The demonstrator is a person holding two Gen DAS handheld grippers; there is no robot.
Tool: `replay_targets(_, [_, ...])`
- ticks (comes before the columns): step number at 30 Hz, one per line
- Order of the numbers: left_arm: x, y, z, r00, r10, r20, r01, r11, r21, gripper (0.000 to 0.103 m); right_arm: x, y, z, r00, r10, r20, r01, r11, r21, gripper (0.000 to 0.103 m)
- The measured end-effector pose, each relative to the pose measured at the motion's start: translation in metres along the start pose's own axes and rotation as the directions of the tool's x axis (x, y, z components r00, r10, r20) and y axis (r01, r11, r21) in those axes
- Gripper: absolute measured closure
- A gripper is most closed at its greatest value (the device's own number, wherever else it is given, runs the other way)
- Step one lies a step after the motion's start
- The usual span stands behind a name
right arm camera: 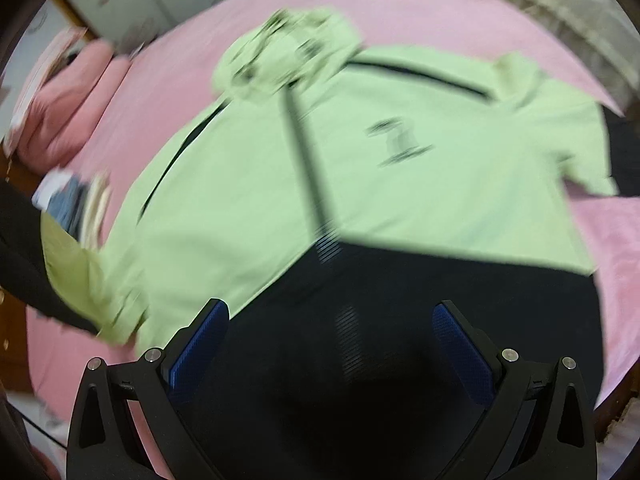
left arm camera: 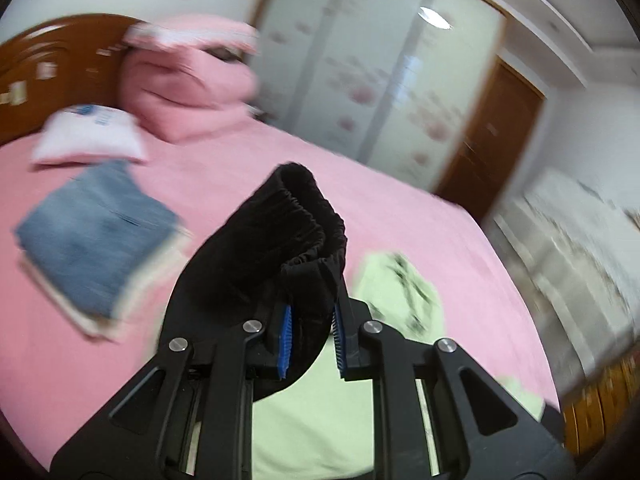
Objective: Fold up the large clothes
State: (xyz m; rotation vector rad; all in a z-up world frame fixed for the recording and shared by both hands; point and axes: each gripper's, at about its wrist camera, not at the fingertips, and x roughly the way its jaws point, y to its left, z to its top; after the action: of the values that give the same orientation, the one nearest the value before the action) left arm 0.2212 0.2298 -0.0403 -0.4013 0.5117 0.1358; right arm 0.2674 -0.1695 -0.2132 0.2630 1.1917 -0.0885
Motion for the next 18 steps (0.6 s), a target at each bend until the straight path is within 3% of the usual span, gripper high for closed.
replay_targets(3, [0.037,-0.060,-0.033,0.991,-0.062,-0.114,0.066,0.997,0.030,0.089,-0.002,-0.043,0.016,0.999,-0.026,0.041,0.024,0.999,0.037,0.000])
replay_targets(6, [0.074,-0.101,-0.071,0.956,-0.123,-0.268,0.139,0.989,0.043,0.089,0.010,-0.078,0.024,0.998,-0.032,0.051,0.027,0.996,0.086,0.000])
replay_targets(8, [0.099,-0.129,-0.102,0.895,-0.160,-0.415,0.191,0.981,0.035,0.089,0.013,-0.097,0.023,0.998,-0.033,0.044,0.027,0.993,0.118,0.000])
replay_targets(9, [0.117,-0.136,-0.117,0.843,-0.166,-0.511,0.213,0.977,0.033,0.086,0.024,-0.106,0.023,0.999,-0.034,0.032,0.029,0.990,0.137,0.000])
replay_targets(10, [0.133,-0.139,-0.130,0.787,-0.169,-0.594,0.231,0.972,0.029,0.076,0.028,-0.113,0.023,0.999,-0.033,0.020,0.029,0.988,0.153,0.000])
replay_targets(11, [0.147,-0.142,-0.145,0.724,-0.164,-0.670,0.248,0.968,0.031,0.071,0.033,-0.118,0.023,1.000,-0.027,0.009,0.026,0.986,0.167,0.000])
replay_targets(12, [0.152,-0.141,-0.158,0.695,-0.144,-0.704,0.244,0.969,0.042,0.061,0.037,-0.124,0.023,1.000,-0.010,-0.007,0.011,0.982,0.190,0.000])
replay_targets(13, [0.159,-0.136,-0.162,0.683,-0.124,-0.720,0.236,0.970,0.057,0.048,0.040,-0.128,0.022,1.000,0.013,-0.019,-0.009,0.978,0.206,0.000])
replay_targets(15, [0.171,-0.120,-0.155,0.686,-0.091,-0.722,0.224,0.970,0.091,0.033,0.045,-0.136,0.020,0.997,0.071,-0.042,-0.059,0.970,0.237,0.000])
replay_targets(16, [0.170,-0.116,-0.154,0.692,-0.077,-0.717,0.217,0.970,0.105,0.027,0.047,-0.137,0.020,0.994,0.096,-0.051,-0.081,0.967,0.241,0.000])
replay_targets(18, [0.159,-0.111,-0.152,0.704,-0.056,-0.708,0.193,0.974,0.115,0.027,0.049,-0.134,0.017,0.987,0.141,-0.070,-0.122,0.966,0.230,0.000])
